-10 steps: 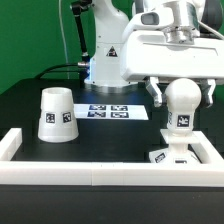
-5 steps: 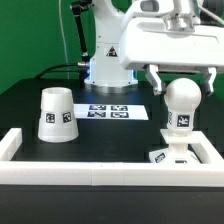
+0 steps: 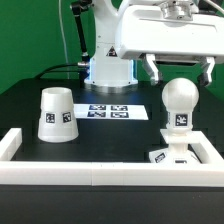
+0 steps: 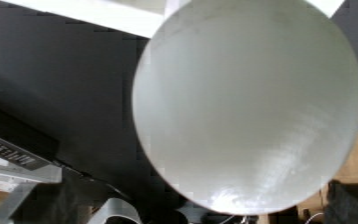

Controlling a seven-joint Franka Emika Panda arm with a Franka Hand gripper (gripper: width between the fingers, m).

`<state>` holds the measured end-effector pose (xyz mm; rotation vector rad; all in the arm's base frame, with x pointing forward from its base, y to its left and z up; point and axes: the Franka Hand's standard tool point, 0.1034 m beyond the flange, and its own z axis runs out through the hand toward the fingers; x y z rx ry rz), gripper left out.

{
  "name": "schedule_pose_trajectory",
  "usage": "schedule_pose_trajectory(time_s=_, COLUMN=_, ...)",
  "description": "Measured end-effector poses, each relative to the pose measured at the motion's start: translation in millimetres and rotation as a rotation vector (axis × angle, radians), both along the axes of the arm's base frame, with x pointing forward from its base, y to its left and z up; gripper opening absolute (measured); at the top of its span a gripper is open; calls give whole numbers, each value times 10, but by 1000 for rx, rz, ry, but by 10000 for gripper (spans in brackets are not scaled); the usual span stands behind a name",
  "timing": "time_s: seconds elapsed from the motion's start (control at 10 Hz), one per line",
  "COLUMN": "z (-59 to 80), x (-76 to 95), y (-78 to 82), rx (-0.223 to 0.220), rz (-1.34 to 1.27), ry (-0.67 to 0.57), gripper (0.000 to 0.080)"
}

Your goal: Assemble lamp

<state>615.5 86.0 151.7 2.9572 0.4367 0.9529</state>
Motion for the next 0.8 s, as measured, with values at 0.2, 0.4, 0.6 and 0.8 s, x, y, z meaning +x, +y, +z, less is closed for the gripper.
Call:
schedule_pose_trajectory(time_s=0.2, z=-70, x=-16, y=-47, rx=-5, rz=0, ry=25, gripper=698)
schedule_pose_trajectory(time_s=0.4, z=-140, x=-58, y=-15, rx=2, rz=4, ry=138, gripper=698)
schedule_pose_trajectory(time_s=0.6, z=-176, x=-72, y=64, rx=14, rz=4, ry=271, gripper=698)
schedule_pose_trajectory(time_s=0.8, z=-206, x=-134, y=129, rx=19, rz=6, ry=415, gripper=698)
